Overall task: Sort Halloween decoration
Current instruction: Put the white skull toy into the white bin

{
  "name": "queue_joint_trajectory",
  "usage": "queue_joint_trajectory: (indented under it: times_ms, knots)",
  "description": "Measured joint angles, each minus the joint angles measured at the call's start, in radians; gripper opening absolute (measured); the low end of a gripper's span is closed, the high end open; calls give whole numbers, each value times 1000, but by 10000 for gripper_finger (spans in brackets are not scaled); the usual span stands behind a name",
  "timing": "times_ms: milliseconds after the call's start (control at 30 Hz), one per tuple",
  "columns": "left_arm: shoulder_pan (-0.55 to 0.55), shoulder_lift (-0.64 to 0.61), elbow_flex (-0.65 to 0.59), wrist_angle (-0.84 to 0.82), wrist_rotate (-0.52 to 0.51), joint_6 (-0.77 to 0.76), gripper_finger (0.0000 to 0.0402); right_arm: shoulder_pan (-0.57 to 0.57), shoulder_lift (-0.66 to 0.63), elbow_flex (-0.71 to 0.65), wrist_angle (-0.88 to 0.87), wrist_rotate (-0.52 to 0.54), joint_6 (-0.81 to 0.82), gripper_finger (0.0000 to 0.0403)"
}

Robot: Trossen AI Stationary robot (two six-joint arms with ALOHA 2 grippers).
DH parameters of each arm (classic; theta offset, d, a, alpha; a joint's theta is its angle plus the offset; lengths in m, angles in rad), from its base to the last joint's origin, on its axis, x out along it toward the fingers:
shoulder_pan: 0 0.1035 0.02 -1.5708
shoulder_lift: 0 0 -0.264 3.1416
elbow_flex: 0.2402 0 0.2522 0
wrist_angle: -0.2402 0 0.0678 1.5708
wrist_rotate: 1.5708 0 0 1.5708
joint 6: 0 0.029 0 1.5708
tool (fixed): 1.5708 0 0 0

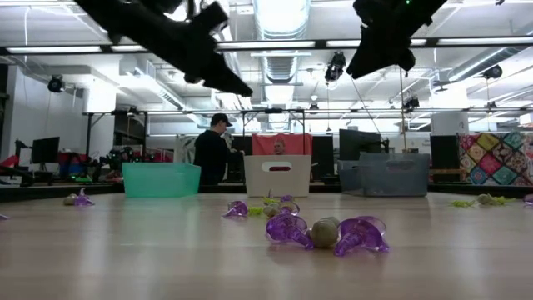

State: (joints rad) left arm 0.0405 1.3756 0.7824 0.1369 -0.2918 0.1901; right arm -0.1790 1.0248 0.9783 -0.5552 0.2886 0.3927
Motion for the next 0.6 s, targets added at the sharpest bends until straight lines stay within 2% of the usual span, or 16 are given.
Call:
queue_joint_trajectory:
  times_ms: [267, 433, 600]
  knots:
    - [147, 188, 218, -146, 100, 93, 0, 139, 8, -1, 10, 0, 7, 93]
    - [245, 311, 315, -174, 104, 176, 0, 226, 13, -19, 14, 0, 12, 93]
    - [345, 394, 395, -219, 213, 203, 0, 283, 13, -40, 15, 2, 86, 93]
